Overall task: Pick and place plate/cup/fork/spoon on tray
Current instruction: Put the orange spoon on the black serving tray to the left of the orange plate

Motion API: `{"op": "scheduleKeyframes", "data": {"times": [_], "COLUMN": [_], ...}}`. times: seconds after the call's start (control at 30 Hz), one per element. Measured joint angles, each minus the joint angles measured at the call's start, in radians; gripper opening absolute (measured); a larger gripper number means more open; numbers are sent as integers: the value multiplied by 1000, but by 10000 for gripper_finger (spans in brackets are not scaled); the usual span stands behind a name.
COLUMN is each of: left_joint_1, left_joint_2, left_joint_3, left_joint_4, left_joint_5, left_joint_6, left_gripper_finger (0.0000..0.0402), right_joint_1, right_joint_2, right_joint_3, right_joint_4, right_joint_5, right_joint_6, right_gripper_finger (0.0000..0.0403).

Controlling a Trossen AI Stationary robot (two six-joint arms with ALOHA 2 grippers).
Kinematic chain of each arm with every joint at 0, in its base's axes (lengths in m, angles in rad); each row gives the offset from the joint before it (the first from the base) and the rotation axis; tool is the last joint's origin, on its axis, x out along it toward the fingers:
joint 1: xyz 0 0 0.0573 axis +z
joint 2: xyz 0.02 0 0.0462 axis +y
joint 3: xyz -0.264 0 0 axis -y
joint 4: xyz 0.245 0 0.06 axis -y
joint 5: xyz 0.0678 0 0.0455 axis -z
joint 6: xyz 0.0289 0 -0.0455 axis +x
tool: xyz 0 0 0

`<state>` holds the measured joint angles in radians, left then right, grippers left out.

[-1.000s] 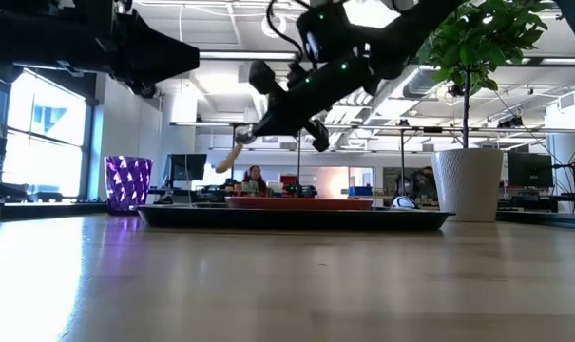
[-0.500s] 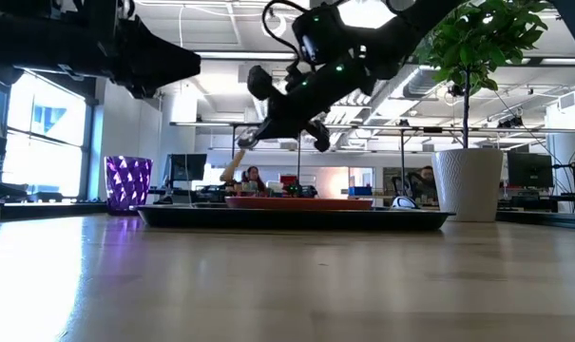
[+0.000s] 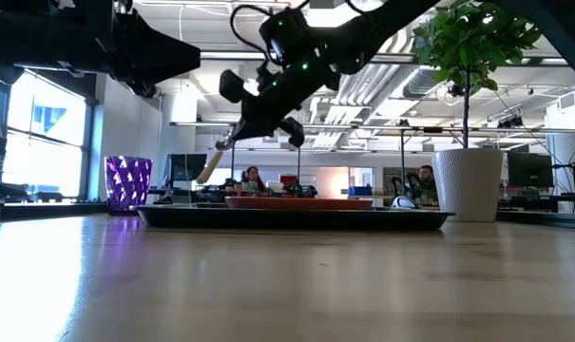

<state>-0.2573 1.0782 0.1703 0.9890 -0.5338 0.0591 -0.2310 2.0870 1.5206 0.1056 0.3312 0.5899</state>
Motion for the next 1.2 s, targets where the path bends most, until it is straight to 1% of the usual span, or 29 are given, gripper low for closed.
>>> {"op": "scheduleKeyframes", "data": {"times": [0.17, 0.3, 0.67, 0.73, 0.83, 0.97, 1.07, 1.13, 1.2], "left_joint_1": [3, 3, 2, 2, 2, 2, 2, 2, 2], "left_joint_2": [0, 0, 0, 0, 0, 0, 0, 0, 0], "left_joint_3": [0, 0, 0, 0, 0, 0, 0, 0, 0], "left_joint_4": [8, 17, 11, 7, 1, -3, -5, -4, -5], "left_joint_5": [0, 0, 0, 0, 0, 0, 0, 0, 0], "left_joint_6": [16, 42, 75, 76, 76, 76, 76, 76, 76], "left_gripper_finger": [129, 129, 129, 129, 129, 129, 129, 129, 129], "right_joint_1": [-9, -17, -27, -26, -24, -24, -24, -24, -23], "right_joint_2": [77, 145, 318, 332, 333, 335, 335, 335, 335], "right_joint_3": [0, 73, 383, 411, 418, 417, 417, 416, 416], "right_joint_4": [78, 69, -230, -276, -305, -337, -334, -335, -337], "right_joint_5": [-44, -52, -52, -30, 15, 32, 15, 17, 45], "right_joint_6": [35, 39, -12, -13, -14, -13, -21, -4, 19], "right_gripper_finger": [0, 0, 0, 0, 0, 1, 17, 40, 68]}}
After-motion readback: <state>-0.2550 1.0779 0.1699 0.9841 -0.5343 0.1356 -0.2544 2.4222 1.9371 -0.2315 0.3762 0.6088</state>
